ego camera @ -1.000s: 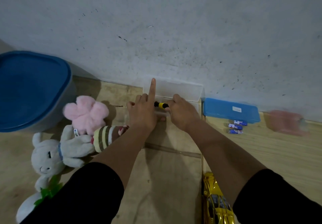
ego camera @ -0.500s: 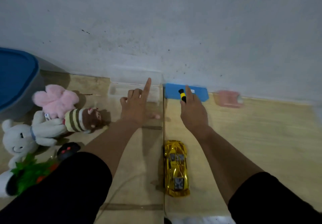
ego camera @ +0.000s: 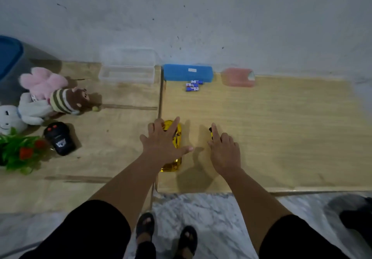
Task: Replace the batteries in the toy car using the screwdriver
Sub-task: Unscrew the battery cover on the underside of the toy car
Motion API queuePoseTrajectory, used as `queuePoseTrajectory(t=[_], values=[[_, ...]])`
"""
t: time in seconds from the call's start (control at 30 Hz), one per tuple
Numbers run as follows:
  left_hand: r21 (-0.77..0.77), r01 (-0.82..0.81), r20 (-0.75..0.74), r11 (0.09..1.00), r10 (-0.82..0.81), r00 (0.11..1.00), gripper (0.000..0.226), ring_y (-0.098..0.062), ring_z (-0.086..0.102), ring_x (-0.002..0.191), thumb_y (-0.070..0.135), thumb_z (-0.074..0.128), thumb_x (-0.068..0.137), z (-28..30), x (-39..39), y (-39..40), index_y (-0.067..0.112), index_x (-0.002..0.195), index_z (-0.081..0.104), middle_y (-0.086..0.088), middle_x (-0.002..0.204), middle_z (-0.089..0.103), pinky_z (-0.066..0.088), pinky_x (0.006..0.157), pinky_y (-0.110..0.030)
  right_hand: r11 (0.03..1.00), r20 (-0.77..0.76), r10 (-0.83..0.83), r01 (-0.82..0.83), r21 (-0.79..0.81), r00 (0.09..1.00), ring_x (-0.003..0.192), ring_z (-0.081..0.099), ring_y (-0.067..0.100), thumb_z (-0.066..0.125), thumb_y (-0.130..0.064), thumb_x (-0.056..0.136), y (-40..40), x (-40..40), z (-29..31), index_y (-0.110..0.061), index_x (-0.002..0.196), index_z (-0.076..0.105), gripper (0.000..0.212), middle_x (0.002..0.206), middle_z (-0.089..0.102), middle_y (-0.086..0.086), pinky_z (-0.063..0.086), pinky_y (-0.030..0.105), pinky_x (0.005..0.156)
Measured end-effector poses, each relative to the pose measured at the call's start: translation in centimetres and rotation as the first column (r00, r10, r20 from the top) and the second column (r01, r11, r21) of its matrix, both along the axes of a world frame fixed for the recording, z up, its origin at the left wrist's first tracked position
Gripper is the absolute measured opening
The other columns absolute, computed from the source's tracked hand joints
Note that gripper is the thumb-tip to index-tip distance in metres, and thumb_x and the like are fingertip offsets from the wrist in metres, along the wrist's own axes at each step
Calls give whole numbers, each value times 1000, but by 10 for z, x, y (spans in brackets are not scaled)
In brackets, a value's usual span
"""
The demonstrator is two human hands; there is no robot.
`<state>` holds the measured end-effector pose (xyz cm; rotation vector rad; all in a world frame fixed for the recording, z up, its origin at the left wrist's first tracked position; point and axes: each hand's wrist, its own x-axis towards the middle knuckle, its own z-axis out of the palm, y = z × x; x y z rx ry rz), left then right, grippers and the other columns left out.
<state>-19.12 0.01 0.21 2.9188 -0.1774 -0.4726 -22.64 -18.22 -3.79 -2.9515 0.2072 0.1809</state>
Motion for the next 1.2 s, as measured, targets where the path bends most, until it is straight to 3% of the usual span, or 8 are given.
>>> queuePoseTrajectory(t=[0.13,0.33,0.57,0.67,0.8,1.0,1.1,1.2], values=[[15,-64,-5,998,64,998,96,-32,28,121,74,56,69,-4,-11,-5,45,145,5,-6,139,13,41,91,-45,991,128,21,-4,-136,992,69,60,28,39,-36,84,-3,-2,-14,-17,129,55,52,80,61,10,48,34,54],[-207,-158,7,965,163,987,86,-35,33,115,43,65,76,-3,-13,-6,43,146,14,-10,137,17,40,95,-42,958,329,234,-160,-238,915,77,53,25,36,-49,87,-3,6,-10,-35,135,45,51,98,58,7,40,35,62],[-671,-239,-114,702,220,969,90,-24,33,130,30,70,77,23,1,-2,43,146,14,-13,137,28,32,99,-27,953,270,209,-258,160,940,106,49,28,15,-63,86,22,27,33,-44,142,27,60,123,50,11,42,41,81],[-786,-298,-218,542,209,953,86,-23,49,121,33,68,76,38,9,1,52,141,16,-7,137,43,44,102,-41,914,273,214,-291,282,938,112,45,28,16,-61,84,25,37,48,-44,142,8,61,128,44,11,44,43,88],[-858,-283,-257,429,119,959,83,-15,49,122,29,70,83,55,12,2,43,145,17,9,135,44,43,103,-38,850,242,283,-360,384,928,120,45,31,33,-51,94,27,52,67,-48,139,0,57,137,37,12,45,50,93],[-906,-377,-363,192,103,926,72,-22,59,113,12,54,91,65,20,9,55,140,23,-3,137,51,50,95,-41,764,223,254,-337,551,941,135,32,26,40,-40,97,32,57,88,-51,136,2,56,150,21,7,38,36,103],[-909,-413,-410,55,61,910,71,-21,61,110,4,47,95,67,23,13,51,142,22,-2,134,55,53,85,-34,709,161,208,-262,654,965,134,35,29,40,-46,95,33,57,89,-58,136,10,53,146,35,11,35,42,110],[-905,-425,-424,22,41,905,71,-23,55,119,2,44,96,65,24,16,54,140,22,-3,139,50,53,80,-31,653,94,215,-214,726,972,123,50,22,43,-34,98,37,58,99,-49,142,19,53,142,47,0,42,37,105]])
